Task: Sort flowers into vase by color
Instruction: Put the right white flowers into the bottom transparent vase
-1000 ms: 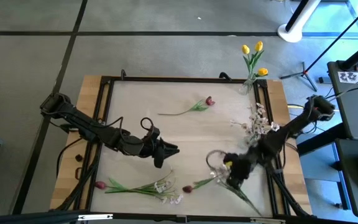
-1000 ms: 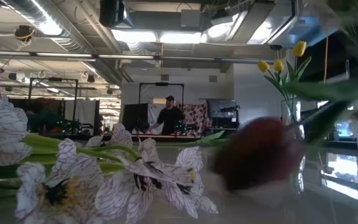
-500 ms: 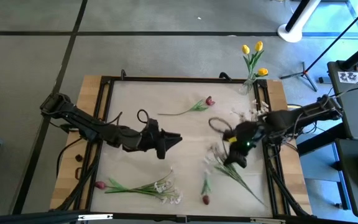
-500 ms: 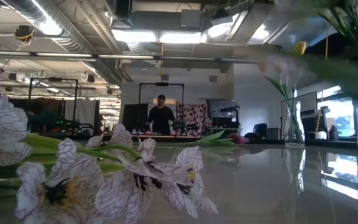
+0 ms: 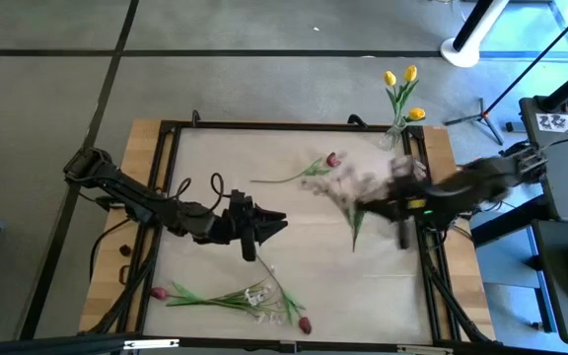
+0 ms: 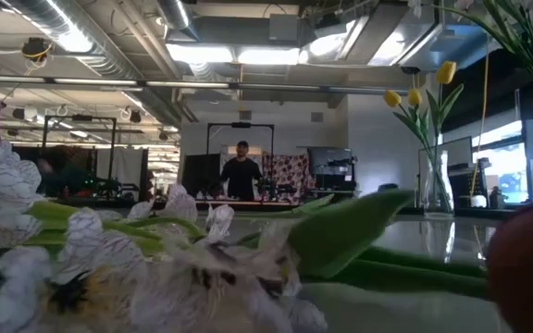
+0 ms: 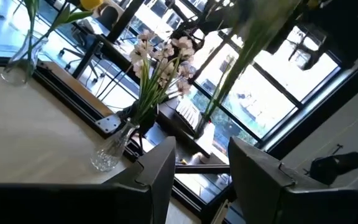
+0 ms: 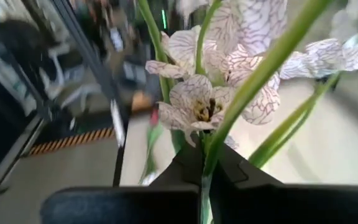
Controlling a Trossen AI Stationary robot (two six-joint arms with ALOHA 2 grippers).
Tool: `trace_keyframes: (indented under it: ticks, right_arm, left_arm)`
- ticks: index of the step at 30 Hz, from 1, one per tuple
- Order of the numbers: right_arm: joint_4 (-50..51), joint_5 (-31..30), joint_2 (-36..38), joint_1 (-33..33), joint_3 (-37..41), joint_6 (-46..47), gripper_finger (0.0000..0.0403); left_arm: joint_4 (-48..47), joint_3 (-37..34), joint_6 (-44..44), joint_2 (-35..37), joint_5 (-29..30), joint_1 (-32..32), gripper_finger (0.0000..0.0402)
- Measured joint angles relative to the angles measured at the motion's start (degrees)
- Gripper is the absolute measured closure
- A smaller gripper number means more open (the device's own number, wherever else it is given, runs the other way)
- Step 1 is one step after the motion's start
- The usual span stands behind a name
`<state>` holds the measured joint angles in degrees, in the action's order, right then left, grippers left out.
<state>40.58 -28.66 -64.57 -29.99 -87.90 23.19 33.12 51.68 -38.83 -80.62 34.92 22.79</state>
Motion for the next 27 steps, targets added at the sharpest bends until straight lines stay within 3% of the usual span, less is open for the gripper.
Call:
trace_keyframes:
  ticks: [4,14,19,21,24,27]
  right_arm:
    - [0.27,-9.63,3.02,-4.82,-5.29,-7.61,0.0399]
    - [-3.50,-21.66,14.59,-7.49,-7.78,-22.85,0.0401]
    - [-1.85,-34.75,19.72,-7.46,-7.91,-34.12,0.0401]
    - [0.17,-37.28,21.05,-7.49,-7.82,-36.69,0.0401]
    - [5.82,-38.41,23.32,-7.49,-7.65,-35.24,0.0401]
    - [14.57,-36.77,26.46,-7.57,-7.67,-27.31,0.0402]
  left_arm:
    - [-0.02,0.00,-0.02,0.00,0.04,0.00,0.0257]
    - [2.58,0.00,0.51,-0.08,1.01,-2.17,0.0257]
    - [12.08,0.02,4.43,-3.06,0.96,-5.27,0.0257]
    - [15.06,0.02,4.92,-4.79,0.49,-6.81,0.0257]
    - [18.43,0.02,4.51,-6.97,0.20,-9.47,0.0257]
    - [20.47,0.02,3.12,-8.62,-0.30,-12.00,0.0257]
